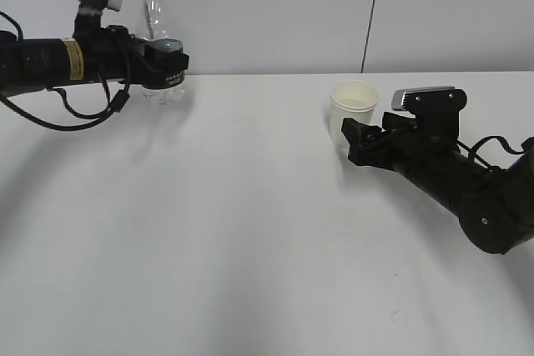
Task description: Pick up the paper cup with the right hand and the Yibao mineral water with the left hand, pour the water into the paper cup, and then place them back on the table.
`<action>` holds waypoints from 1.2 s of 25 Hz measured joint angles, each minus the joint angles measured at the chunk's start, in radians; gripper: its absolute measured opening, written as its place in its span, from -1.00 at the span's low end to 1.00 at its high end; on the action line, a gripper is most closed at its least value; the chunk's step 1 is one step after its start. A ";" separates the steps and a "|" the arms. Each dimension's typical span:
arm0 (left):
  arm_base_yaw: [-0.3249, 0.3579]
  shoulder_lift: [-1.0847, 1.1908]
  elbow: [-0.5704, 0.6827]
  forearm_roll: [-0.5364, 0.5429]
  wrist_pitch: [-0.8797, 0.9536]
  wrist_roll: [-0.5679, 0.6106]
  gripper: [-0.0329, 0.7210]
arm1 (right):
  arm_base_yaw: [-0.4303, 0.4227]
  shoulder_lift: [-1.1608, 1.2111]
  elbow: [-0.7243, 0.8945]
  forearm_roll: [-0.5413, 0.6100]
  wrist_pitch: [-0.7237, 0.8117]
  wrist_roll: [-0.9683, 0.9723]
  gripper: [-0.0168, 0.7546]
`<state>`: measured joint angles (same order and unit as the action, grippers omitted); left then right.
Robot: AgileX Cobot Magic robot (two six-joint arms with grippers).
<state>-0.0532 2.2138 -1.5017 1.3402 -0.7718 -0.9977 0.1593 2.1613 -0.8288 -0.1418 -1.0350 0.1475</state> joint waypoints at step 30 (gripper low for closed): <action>0.054 0.150 0.000 -0.026 -0.133 0.144 -0.02 | 0.000 0.000 0.000 0.000 -0.002 0.000 0.58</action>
<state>0.0004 2.3635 -1.5017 1.3137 -0.9053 -0.8533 0.1593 2.1613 -0.8288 -0.1418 -1.0368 0.1475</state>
